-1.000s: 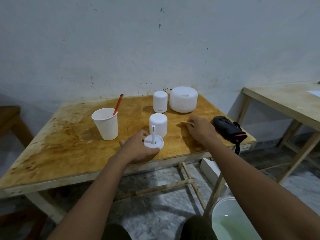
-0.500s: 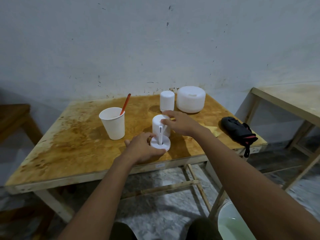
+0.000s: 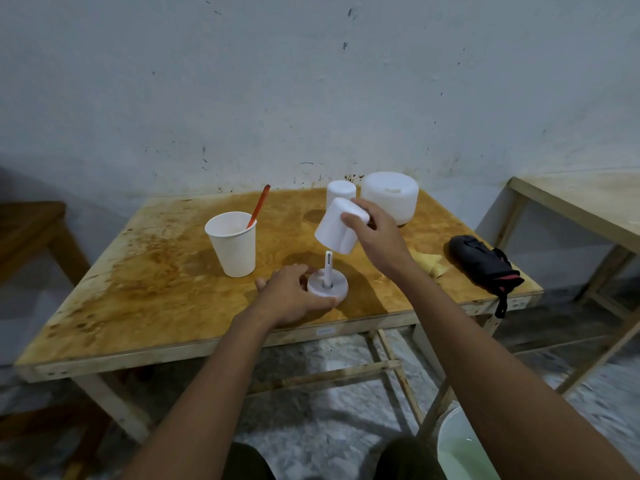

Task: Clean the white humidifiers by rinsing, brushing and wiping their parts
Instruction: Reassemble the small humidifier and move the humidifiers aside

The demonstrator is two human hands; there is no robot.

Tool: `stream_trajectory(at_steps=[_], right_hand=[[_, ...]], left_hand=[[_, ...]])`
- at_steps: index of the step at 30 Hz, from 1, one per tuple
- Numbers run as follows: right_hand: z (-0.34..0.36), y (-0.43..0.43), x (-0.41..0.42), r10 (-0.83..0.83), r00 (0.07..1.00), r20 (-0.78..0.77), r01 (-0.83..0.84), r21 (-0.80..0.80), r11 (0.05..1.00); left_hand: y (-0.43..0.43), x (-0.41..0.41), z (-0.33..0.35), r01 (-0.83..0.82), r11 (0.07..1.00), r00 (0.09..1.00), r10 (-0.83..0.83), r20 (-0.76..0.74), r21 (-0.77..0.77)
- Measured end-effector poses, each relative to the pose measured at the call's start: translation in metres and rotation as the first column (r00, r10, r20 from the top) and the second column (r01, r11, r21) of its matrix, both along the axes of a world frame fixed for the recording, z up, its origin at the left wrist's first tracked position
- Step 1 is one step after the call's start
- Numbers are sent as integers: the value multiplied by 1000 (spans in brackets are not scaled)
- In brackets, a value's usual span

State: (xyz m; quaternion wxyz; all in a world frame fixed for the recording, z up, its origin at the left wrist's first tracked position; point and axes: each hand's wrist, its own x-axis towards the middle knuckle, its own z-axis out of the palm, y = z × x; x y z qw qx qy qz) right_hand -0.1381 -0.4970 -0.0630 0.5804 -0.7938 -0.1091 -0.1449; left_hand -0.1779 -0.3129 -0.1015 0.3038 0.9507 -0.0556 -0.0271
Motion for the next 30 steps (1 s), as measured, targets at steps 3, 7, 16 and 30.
stream_trajectory(at_steps=[3, 7, 16, 30], right_hand=[[7, -3, -21, 86, 994, 65, -83, -49, 995], [-6, -4, -32, 146, 987, 62, -119, -320, 940], [-27, 1, -38, 138, 990, 43, -111, -384, 917], [-35, 0, -35, 139, 990, 8, -131, -297, 946]], left_hand=[[1, 0, 1, 2, 999, 1000, -2, -11, -40], [4, -1, -1, -23, 994, 999, 19, -38, -110], [12, -8, 4, -34, 984, 999, 36, 10, -172], [6, -5, -4, -28, 962, 999, 35, 21, -270]])
